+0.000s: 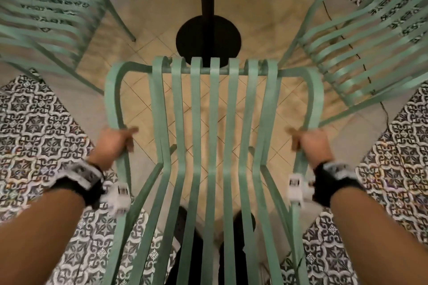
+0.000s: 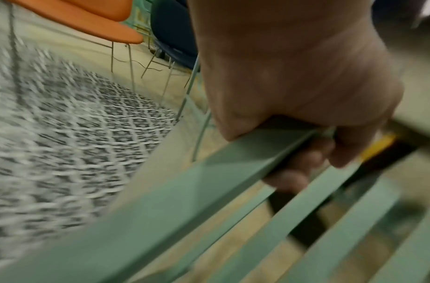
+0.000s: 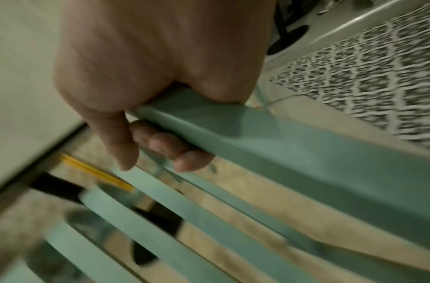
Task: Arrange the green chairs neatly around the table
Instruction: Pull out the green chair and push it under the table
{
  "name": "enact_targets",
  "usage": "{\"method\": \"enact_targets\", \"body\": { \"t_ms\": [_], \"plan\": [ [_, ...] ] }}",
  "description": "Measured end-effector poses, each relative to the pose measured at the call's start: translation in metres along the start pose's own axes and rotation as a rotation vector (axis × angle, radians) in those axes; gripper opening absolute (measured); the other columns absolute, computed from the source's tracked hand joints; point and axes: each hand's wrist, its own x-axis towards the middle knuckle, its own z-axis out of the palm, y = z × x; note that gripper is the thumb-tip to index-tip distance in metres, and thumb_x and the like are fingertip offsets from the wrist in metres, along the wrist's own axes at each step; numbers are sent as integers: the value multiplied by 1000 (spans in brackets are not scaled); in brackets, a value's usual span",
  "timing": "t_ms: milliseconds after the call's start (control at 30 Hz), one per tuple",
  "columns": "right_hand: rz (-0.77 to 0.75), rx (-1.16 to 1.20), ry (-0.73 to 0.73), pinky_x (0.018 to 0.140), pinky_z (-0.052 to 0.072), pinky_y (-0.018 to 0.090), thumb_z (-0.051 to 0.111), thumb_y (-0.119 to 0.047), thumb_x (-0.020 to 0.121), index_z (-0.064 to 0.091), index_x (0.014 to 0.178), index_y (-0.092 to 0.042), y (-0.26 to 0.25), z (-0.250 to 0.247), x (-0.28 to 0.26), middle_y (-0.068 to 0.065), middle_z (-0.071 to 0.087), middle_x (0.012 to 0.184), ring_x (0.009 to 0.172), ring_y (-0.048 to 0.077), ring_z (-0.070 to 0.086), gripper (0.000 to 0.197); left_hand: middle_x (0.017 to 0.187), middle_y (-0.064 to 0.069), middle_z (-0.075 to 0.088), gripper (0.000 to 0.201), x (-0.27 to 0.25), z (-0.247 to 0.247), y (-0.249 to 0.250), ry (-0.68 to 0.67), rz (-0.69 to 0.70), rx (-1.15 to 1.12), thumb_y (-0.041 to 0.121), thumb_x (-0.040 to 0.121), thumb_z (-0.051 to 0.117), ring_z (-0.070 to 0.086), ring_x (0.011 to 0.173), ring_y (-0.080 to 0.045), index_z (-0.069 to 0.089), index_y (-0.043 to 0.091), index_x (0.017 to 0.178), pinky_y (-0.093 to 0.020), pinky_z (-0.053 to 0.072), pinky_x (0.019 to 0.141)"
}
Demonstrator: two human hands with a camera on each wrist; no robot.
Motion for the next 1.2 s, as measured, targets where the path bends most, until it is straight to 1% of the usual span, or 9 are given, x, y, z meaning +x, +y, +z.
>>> {"method": "enact_targets", "body": {
  "t_ms": [100, 167, 233, 367, 533, 767, 967, 1100, 1200],
  "plan": [
    [157, 40, -1, 45, 44, 27, 77, -25, 77, 55, 61, -4, 53, 12, -28, 5, 51, 42, 39, 19, 47, 34, 58, -7, 58, 30, -19, 21, -58, 49, -170, -44, 18, 86, 68, 54, 42, -18, 64, -11, 94, -26, 48, 42],
    [164, 83, 13, 39, 38, 24, 74, -18, 81, 49, 57, -8, 55, 15, -23, 2, 44, 35, 33, 19, 41, 36, 45, -2, 53, 22, -18, 25, -53, 60, -180, -92, 7, 88, 64, 48, 33, -15, 59, -4, 70, -21, 42, 35],
    [152, 167, 27, 38, 31, 25, 72, -11, 82, 46, 56, -11, 44, 15, -11, 4, 36, 37, 31, 19, 33, 37, 37, -1, 48, 32, -11, 25, -36, 89, -149, -138, 2, 89, 62, 43, 30, -16, 52, 7, 58, -20, 37, 32],
    [176, 156, 25, 41, 29, 25, 62, -2, 82, 54, 64, -9, 14, 16, 14, 3, 35, 43, 36, 17, 30, 21, 41, -3, 50, 27, 17, 13, -12, 94, -99, -101, 3, 86, 62, 44, 33, -20, 55, 10, 60, -25, 40, 34],
    [230, 71, -17, 42, 28, 25, 59, -1, 80, 55, 66, -7, -13, 26, 40, 6, 36, 47, 37, 18, 30, 15, 43, -4, 46, 18, 50, 9, 2, 85, -175, -80, 5, 82, 62, 40, 35, -22, 53, 6, 67, -28, 37, 38],
    [355, -35, -71, 41, 31, 24, 57, -2, 78, 57, 76, -4, 8, 56, 70, 7, 41, 49, 36, 18, 33, 3, 34, 0, 32, 27, 85, 24, -17, 5, -351, -39, -9, 83, 50, 30, 25, -18, 45, 9, 64, -19, 29, 31],
    [356, -74, -81, 41, 34, 25, 58, -2, 75, 57, 76, -2, 19, 68, 80, 8, 41, 49, 37, 18, 34, 2, 36, 0, 36, 16, 99, 25, -40, -62, -385, -27, 1, 88, 43, 32, 23, -17, 51, 3, 75, -18, 29, 29],
    [359, -118, -108, 40, 35, 26, 58, -1, 76, 59, 79, 2, 14, 67, 81, 10, 42, 49, 37, 20, 35, 4, 45, -8, 47, 11, 95, 23, -36, 11, -344, 26, 4, 87, 55, 43, 34, -23, 53, -1, 77, -28, 41, 40],
    [370, -169, -161, 46, 42, 30, 65, -5, 80, 61, 82, 2, 7, 59, 76, 14, 50, 54, 40, 23, 45, 8, 73, -17, 64, 23, 77, 14, -20, -14, -296, 223, 14, 86, 70, 64, 64, -33, 59, -6, 90, -45, 59, 70]
  ]
}}
